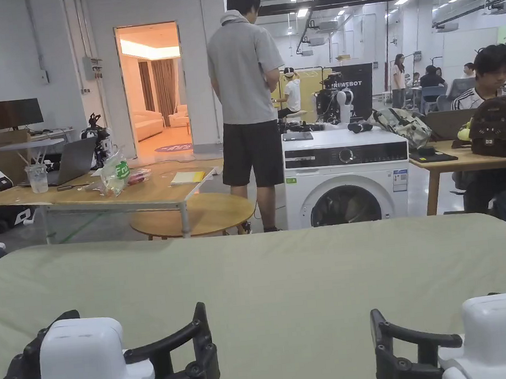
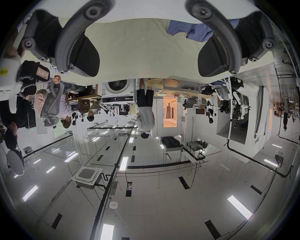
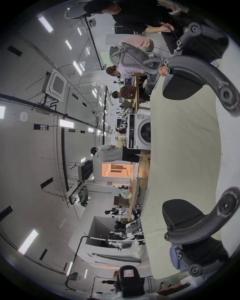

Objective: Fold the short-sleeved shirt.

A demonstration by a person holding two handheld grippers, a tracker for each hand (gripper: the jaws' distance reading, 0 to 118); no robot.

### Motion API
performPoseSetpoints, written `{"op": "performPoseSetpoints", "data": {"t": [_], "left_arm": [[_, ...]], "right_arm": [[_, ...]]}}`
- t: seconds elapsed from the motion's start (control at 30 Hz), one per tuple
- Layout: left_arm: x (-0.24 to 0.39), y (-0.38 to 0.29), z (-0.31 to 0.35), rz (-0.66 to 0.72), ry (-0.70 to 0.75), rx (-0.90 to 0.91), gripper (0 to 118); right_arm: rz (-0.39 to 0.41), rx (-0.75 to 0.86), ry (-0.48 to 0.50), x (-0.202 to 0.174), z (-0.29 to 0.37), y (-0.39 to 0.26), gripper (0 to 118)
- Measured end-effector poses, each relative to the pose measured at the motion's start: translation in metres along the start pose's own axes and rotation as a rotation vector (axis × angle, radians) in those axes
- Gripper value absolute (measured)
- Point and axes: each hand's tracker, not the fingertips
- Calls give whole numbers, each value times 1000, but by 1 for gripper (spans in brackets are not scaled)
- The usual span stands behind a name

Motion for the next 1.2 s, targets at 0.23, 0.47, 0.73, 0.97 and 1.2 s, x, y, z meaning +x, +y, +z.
{"op": "performPoseSetpoints", "data": {"t": [0.23,0.47,0.73,0.97,1.2], "left_arm": [[2,-4,1,-21,0,-4,118],[0,-6,2,-8,-9,-4,118],[2,-5,3,-24,-5,1,118],[3,-5,5,-43,-26,-2,116],[4,-4,-1,-32,-49,-45,8]], "right_arm": [[37,2,13,-7,0,-1,118],[15,6,36,-5,2,1,118],[16,4,29,-4,2,0,118],[49,-3,22,-7,4,-1,110],[51,-25,80,-10,2,-2,5]]}}
